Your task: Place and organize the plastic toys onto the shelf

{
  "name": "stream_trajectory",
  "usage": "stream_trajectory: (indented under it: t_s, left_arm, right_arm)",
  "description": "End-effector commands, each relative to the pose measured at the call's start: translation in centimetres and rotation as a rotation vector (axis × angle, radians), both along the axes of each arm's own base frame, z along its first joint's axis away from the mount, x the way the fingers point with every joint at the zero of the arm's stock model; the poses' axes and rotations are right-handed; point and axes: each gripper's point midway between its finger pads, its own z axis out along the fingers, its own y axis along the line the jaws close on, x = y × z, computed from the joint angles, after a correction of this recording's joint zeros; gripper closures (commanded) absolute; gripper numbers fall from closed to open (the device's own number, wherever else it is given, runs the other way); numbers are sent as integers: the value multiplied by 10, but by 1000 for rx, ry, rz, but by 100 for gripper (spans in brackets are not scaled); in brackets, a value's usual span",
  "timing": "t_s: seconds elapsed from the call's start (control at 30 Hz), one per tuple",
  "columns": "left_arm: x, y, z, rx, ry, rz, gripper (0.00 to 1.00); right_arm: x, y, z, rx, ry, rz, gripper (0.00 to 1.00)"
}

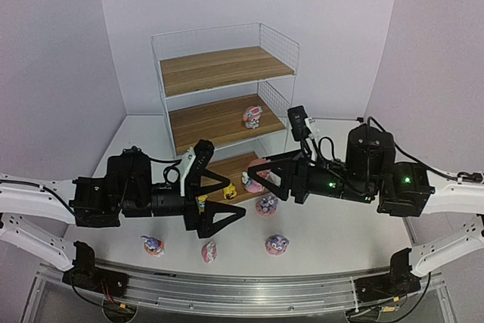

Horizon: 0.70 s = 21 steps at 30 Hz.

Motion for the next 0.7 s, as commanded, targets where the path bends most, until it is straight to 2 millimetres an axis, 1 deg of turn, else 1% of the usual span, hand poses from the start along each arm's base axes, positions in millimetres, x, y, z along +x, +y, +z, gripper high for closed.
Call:
stream_trajectory:
  t_s: [0.0,0.07,0.17,0.23,0.37,0.4,0.43,0.47,0.53,0.67]
  left_arm:
    - [26,40,-6,30,148,238,0]
    - [31,59,-16,59,229,321,0]
    - [35,89,-29,77,314,421,0]
    - [37,108,-32,73,347,486,1]
    - [45,137,-40,80,399,609,0]
    - [47,142,-42,85,416,643,0]
    - [51,148,-44,94,429,686,0]
    - [53,153,-51,118,451,730,0]
    - [58,161,-56,151,469,799,1]
    - [61,164,-60,181,486,853,0]
  right_arm:
    - [24,8,21,1,-134,-96,100]
    - [34,12,20,-28,-168,-137,100]
    - [47,26,15,-73,-210,-176,100]
    - [56,38,13,-98,-244,-192,100]
    - [78,54,18,-143,-323,-272,100]
    - [83,58,20,-147,-336,-289,100]
    - [88,64,17,-159,-345,-294,100]
    - [93,68,17,-162,-349,-304,100]
    - [104,75,18,-159,-349,-325,100]
    - [127,84,17,-151,-336,-351,100]
